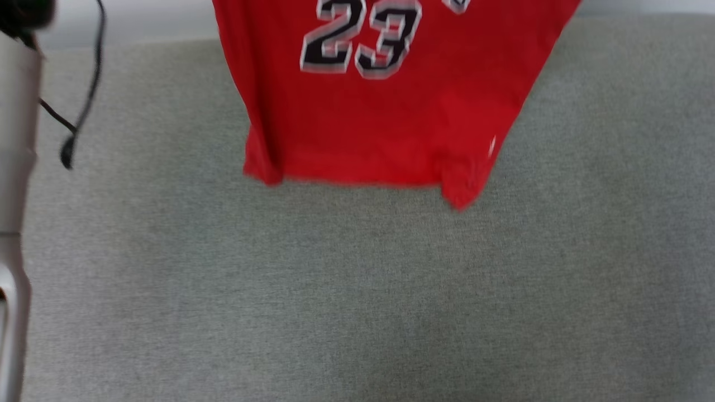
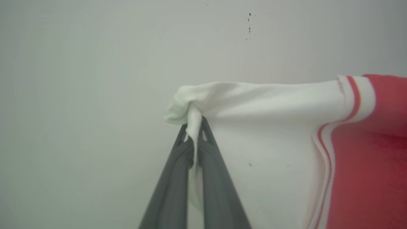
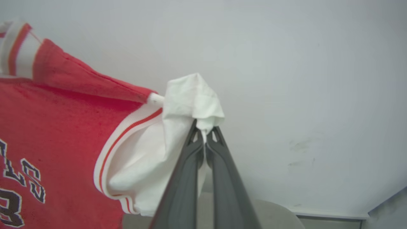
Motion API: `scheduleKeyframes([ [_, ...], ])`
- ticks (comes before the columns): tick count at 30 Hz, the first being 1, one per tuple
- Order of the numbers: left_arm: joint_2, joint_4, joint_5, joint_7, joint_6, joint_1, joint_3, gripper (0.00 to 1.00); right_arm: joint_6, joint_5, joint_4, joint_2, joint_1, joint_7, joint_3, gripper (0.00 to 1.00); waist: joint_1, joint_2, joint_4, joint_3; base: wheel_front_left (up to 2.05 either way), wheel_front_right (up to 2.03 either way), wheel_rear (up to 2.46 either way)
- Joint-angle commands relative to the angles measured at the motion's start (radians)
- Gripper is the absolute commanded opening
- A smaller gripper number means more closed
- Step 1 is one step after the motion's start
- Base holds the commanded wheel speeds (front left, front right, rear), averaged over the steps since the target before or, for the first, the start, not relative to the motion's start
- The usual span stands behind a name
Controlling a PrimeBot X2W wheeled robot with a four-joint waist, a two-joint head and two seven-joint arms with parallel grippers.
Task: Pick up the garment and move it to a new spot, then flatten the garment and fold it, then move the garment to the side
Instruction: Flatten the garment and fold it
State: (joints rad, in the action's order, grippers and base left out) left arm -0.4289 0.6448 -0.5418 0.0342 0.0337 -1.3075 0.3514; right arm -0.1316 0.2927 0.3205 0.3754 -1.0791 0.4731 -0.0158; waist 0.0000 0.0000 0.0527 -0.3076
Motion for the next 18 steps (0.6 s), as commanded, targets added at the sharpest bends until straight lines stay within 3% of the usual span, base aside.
scheduleKeyframes([
  [1,-0.016,0.015,0.017,0.032,-0.004,-0.054,-0.003,0.0,0.002,-0.009,0.02,0.008,-0.075,-0.049,-0.015,0.0,0.0,0.0,0.021,-0.055,0.0,0.0,0.0],
  [7,-0.035,0.036,0.045,0.117,-0.014,-0.196,-0.015,0.0,0.002,-0.018,0.073,0.02,-0.258,-0.203,-0.071,0.0,0.0,0.0,0.041,-0.124,0.0,0.0,0.0],
  [18,-0.035,0.116,0.041,0.154,-0.031,-0.282,-0.013,0.0,0.002,0.014,0.219,0.011,-0.404,-0.317,-0.201,0.0,0.0,0.0,0.055,-0.228,0.0,0.0,0.0],
])
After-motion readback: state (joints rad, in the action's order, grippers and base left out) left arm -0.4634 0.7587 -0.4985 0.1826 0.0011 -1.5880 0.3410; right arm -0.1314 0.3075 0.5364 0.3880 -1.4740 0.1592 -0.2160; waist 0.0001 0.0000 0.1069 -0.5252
